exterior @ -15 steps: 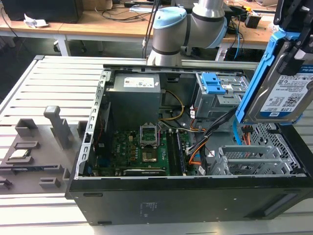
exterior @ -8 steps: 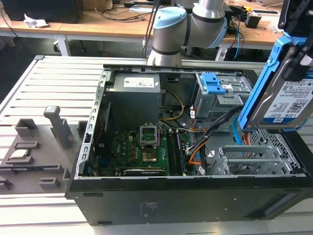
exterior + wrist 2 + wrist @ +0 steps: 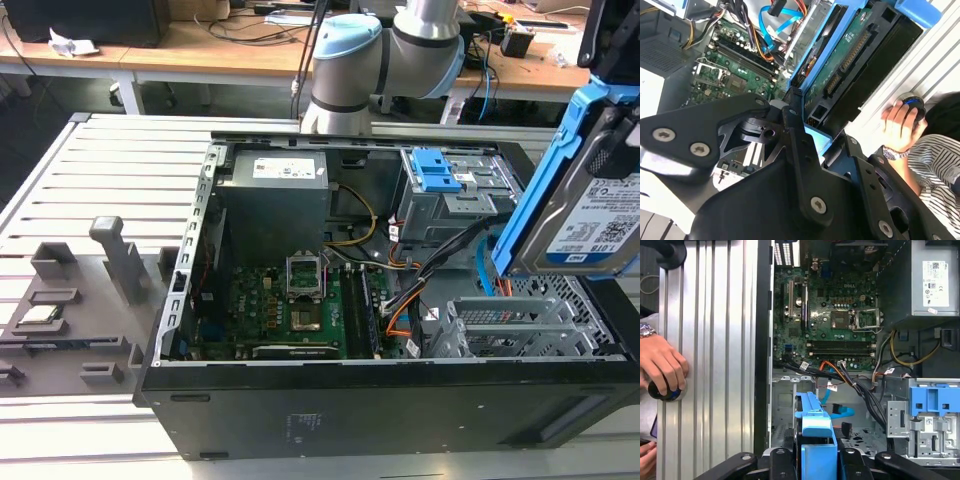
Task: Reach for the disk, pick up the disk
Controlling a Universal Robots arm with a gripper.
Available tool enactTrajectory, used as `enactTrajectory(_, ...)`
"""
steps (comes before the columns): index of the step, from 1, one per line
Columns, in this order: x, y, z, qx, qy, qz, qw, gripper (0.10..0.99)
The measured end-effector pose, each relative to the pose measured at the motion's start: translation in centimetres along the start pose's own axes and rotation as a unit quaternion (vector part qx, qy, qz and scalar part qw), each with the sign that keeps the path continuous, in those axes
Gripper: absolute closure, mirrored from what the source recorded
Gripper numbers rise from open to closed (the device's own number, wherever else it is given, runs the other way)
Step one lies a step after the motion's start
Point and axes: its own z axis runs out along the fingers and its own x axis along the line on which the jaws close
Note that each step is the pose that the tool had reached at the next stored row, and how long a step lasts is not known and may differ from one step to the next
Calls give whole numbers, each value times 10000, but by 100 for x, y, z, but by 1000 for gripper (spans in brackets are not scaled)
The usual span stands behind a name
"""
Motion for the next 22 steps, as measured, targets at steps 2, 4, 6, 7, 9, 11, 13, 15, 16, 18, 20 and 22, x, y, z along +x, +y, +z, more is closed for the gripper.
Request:
enactTrajectory(2,31,0,2,0,2,0,10000,718)
enactTrajectory(4,66,0,3,0,4,0,10000,718)
enactTrajectory(6,91,0,5,0,5,0,10000,718)
enactTrajectory(7,104,0,5,0,6,0,10000,718)
enactTrajectory(9,150,0,7,0,9,1,10000,718)
enactTrajectory(11,181,0,8,0,10,1,10000,718)
enactTrajectory(13,231,0,14,0,11,1,10000,718)
enactTrajectory(15,249,-1,39,-1,-24,34,10000,718)
enactTrajectory(16,252,-1,49,-2,-52,53,10000,718)
enactTrajectory(18,256,-2,62,-3,-93,80,9999,718)
enactTrajectory(20,262,-3,79,-4,-153,119,9998,718)
enactTrajectory(22,268,-3,94,-6,-243,161,9996,718)
